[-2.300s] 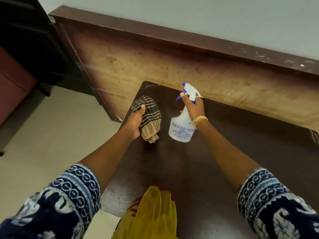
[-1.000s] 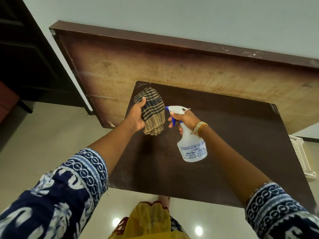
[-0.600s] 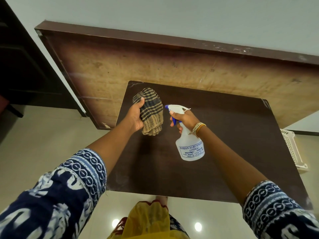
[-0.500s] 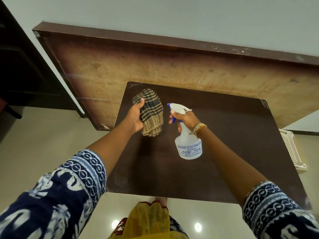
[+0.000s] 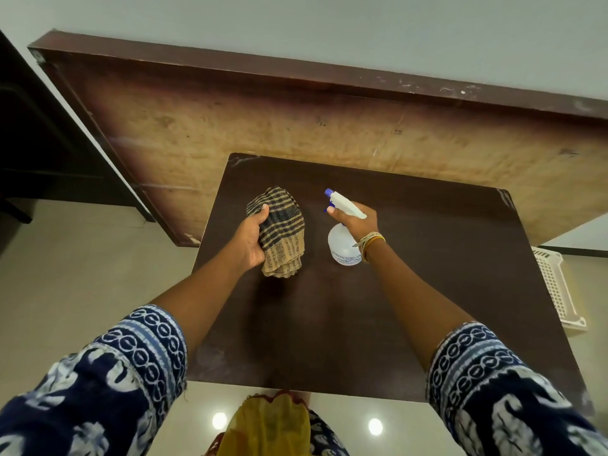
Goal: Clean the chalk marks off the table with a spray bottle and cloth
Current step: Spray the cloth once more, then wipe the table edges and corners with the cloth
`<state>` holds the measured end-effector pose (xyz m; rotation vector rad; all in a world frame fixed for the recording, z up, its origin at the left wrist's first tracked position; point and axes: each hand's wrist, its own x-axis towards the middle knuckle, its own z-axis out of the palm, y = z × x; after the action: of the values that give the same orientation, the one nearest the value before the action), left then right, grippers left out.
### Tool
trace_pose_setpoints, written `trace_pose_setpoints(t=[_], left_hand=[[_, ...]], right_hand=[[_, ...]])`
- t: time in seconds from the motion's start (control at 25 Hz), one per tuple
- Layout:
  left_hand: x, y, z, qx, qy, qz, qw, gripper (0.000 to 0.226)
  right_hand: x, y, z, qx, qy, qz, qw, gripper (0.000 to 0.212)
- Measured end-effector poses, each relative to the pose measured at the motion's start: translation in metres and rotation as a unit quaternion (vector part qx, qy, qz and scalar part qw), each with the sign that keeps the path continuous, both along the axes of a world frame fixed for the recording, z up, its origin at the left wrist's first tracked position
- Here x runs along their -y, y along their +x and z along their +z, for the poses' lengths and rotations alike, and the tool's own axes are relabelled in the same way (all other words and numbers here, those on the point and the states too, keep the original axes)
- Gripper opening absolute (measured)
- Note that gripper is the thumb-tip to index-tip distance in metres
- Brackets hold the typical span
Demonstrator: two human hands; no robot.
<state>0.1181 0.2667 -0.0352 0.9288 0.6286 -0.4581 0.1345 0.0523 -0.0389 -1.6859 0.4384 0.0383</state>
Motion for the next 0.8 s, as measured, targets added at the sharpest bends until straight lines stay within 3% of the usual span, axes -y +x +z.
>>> trace_pose_setpoints(t=[0.16, 0.4, 0.48, 0.56, 0.64, 0.68, 0.8], left_hand=[[0.004, 0.002, -0.010, -0.029, 0.017, -0.011, 0.999, 0.029], [0.016, -0.009, -0.008, -0.048, 0.019, -0.043, 0.998, 0.024], [0.019, -0.017, -0.005, -0.041, 0.017, -0.075, 0.996, 0.025], [0.020, -0.030, -0.002, -0.042, -0.001, -0.088, 0.995, 0.026], [0.016, -0.051, 0.000, -0.054, -0.018, -0.098, 0.994, 0.023], [0.014, -0.062, 0.001, -0.059, -0.024, -0.110, 0.992, 0.024], [-0.001, -0.100, 0.000, -0.055, -0.006, -0.173, 0.983, 0.031]], right_hand=[[0.015, 0.010, -0.008, 0.001, 0.028, 0.005, 1.000, 0.027], [0.038, -0.007, -0.025, -0.029, -0.034, 0.004, 0.999, 0.046], [0.037, -0.020, -0.026, -0.036, -0.052, 0.002, 0.998, 0.061], [0.027, -0.037, -0.022, -0.067, -0.044, -0.064, 0.995, 0.092], [0.009, -0.068, -0.021, -0.096, -0.040, -0.146, 0.984, 0.098], [-0.004, -0.088, -0.022, -0.101, -0.007, -0.160, 0.982, 0.090], [-0.053, -0.153, -0.022, -0.129, 0.239, -0.072, 0.960, 0.071]])
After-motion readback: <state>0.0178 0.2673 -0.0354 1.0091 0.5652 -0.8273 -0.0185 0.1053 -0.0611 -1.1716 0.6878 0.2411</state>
